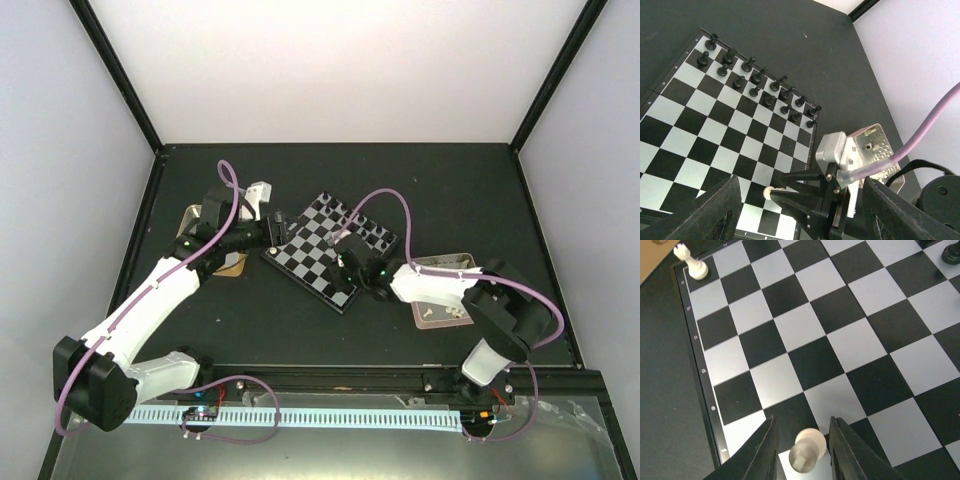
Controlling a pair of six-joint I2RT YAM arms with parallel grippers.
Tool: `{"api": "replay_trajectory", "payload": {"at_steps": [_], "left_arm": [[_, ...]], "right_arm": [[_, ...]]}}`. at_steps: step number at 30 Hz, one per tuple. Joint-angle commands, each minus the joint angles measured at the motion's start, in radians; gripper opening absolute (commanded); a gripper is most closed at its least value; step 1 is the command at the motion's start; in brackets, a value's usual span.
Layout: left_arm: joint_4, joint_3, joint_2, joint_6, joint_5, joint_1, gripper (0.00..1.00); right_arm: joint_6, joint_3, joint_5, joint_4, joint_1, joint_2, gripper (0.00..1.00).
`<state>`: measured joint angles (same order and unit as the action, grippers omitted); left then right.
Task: Set up the chess pieces on the board
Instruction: Place the chess piece on the chessboard.
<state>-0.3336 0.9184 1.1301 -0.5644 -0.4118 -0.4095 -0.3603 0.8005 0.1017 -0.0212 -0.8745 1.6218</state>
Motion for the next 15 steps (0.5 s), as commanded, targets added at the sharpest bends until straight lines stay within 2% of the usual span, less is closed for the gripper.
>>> {"api": "replay_trajectory", "payload": {"at_steps": [1, 8, 15], "left_arm": [[-0.016, -0.004, -0.003, 0.018, 0.021, 0.008, 0.68], [-0.03, -0.008, -0.003, 0.022, 0.029, 0.008, 0.68], [-0.044, -0.015, -0.013, 0.025, 0.04, 0.009, 0.68]], "right_arm": [[-0.12, 0.118, 0.003, 0.217, -0.002, 0.019, 0.3], [-0.193, 0.242, 0.051, 0.469, -0.001, 0.059, 0.25], [-0.21, 0.312, 0.007, 0.579, -0.002, 0.085, 0.25]]}}
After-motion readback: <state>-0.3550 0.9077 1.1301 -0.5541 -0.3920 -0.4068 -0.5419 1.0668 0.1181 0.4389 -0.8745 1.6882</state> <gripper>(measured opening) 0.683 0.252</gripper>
